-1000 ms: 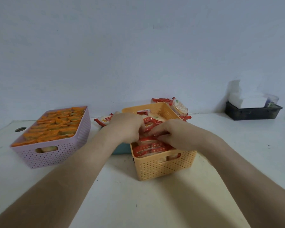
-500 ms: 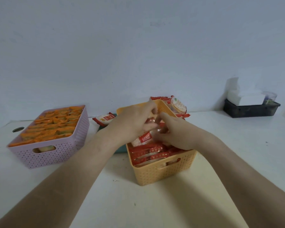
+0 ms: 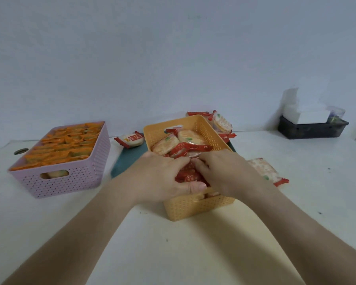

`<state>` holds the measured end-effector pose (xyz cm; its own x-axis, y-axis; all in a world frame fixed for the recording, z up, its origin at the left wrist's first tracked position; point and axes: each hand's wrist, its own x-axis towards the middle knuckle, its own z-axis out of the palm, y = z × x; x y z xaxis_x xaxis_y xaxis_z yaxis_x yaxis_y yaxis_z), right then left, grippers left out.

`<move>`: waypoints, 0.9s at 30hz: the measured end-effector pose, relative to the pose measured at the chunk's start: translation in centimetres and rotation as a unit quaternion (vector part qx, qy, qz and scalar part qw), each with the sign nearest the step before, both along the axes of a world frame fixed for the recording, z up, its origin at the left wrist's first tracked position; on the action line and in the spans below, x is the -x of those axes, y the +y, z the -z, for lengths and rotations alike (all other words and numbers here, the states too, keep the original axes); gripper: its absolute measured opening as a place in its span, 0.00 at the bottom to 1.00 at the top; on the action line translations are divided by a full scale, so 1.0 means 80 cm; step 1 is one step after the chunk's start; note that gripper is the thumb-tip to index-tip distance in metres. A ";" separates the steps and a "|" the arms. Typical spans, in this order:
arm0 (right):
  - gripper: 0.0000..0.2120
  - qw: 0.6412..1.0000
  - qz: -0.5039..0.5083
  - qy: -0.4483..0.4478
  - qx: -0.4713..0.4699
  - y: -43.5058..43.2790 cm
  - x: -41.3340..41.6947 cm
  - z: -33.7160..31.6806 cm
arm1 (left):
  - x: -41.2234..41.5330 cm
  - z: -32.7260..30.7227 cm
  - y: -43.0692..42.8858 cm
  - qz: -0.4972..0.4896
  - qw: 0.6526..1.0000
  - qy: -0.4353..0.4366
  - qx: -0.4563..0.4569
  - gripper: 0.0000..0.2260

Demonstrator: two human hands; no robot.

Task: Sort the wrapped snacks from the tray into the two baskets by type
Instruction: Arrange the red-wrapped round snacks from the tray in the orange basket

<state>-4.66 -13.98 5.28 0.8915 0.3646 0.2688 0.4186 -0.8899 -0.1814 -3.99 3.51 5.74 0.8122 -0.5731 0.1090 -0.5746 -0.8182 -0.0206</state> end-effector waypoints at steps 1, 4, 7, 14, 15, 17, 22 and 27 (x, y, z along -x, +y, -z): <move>0.17 1.000 -0.010 -0.007 0.017 0.004 0.001 0.001 | -0.006 -0.002 0.006 -0.002 1.000 0.005 -0.014 0.37; 0.20 0.999 -0.028 -0.024 0.030 0.019 0.003 0.010 | -0.016 -0.003 0.018 -0.025 0.998 0.022 -0.058 0.38; 0.20 1.000 0.010 -0.025 -0.002 0.024 -0.001 0.017 | -0.018 -0.006 0.019 -0.016 0.998 0.036 -0.048 0.30; 0.09 1.000 -0.017 0.023 -0.013 0.019 0.006 0.003 | -0.015 -0.011 0.014 -0.002 0.993 0.057 -0.103 0.21; 0.11 0.999 -0.025 0.037 -0.013 0.015 0.004 -0.005 | -0.016 -0.013 0.015 0.006 0.992 0.080 -0.096 0.23; 0.11 0.999 -0.026 0.013 -0.040 0.004 -0.013 -0.026 | -0.023 -0.022 0.021 0.011 0.991 0.115 0.066 0.23; 0.25 0.989 0.024 0.004 0.148 0.007 -0.083 -0.037 | -0.075 -0.026 0.029 -0.086 0.993 -0.083 -0.014 0.17; 0.14 0.987 0.039 -0.051 0.149 0.019 -0.094 -0.018 | -0.098 -0.021 0.010 -0.143 0.981 -0.039 -0.121 0.12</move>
